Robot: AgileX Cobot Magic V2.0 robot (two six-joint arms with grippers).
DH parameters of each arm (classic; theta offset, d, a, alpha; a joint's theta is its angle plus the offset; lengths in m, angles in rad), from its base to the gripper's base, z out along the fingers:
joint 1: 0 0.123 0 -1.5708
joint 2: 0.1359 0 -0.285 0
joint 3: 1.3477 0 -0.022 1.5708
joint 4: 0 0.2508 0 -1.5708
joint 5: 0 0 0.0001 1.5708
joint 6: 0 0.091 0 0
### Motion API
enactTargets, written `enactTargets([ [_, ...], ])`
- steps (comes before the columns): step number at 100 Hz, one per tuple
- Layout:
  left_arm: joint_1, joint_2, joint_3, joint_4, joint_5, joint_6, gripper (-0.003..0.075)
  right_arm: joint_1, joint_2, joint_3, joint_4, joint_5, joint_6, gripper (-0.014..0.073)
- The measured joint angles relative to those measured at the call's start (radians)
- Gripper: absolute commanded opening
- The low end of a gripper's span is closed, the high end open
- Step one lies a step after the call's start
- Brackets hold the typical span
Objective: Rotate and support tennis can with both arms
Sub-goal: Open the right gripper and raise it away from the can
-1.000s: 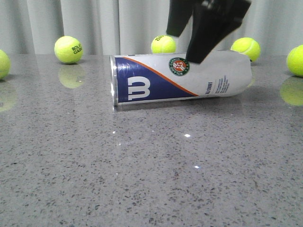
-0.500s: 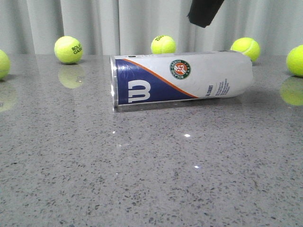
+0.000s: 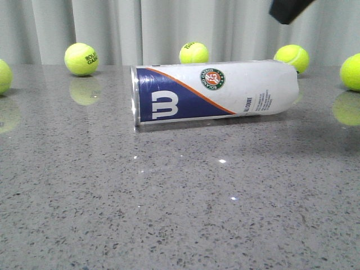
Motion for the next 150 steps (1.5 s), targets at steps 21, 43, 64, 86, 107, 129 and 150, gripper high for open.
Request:
enactTargets([
  [21,0.000,0.000,0.000,0.000,0.000,0.000,-0.0019,0.000,-0.260,0.305,0.000,-0.257,0.008,-0.0060],
  [43,0.000,0.000,0.000,0.000,-0.005,0.000,-0.0019,0.000,-0.551,0.583,0.000,-0.475,0.008,-0.0060],
  [64,0.000,0.000,-0.006,0.000,-0.002,0.000,-0.0019,0.000,-0.836,0.788,0.000,-0.554,0.008,-0.0060],
  [86,0.000,0.007,-0.116,0.000,0.073,0.000,-0.0019,0.000,-1.068,0.895,0.000,-0.556,0.008,-0.0060],
  [107,0.000,0.172,-0.328,0.000,0.307,0.000,-0.0019,0.000,-1.118,0.907,0.000,-0.554,0.008,-0.0060],
  [129,0.000,0.427,-0.533,-0.003,0.550,0.000,0.0006,0.000,-1.118,0.907,0.000,-0.554,0.006,-0.0060],
  [150,0.000,0.638,-0.655,-0.096,0.638,0.000,0.0395,0.000,-1.118,0.907,0.000,-0.554,0.006,-0.0060],
])
